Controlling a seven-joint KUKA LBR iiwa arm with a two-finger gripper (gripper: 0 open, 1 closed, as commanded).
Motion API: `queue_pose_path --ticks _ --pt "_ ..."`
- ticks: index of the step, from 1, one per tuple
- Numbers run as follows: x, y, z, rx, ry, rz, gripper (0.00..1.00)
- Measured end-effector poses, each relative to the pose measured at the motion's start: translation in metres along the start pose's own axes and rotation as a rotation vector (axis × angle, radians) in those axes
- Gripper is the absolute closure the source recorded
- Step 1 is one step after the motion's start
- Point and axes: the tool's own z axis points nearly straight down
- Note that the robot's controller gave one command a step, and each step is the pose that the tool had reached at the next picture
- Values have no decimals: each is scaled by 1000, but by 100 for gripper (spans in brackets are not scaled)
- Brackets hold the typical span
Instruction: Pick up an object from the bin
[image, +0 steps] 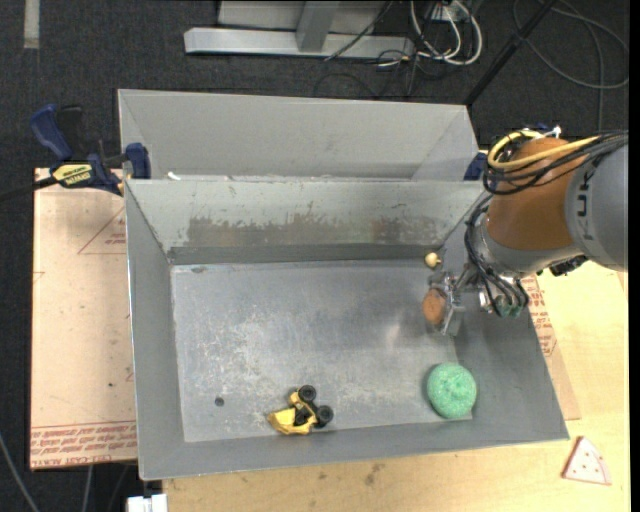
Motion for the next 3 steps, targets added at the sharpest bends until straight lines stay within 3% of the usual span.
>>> queue_pose_path --ticks 3 --pt "0 0 -28 0 2 0 100"
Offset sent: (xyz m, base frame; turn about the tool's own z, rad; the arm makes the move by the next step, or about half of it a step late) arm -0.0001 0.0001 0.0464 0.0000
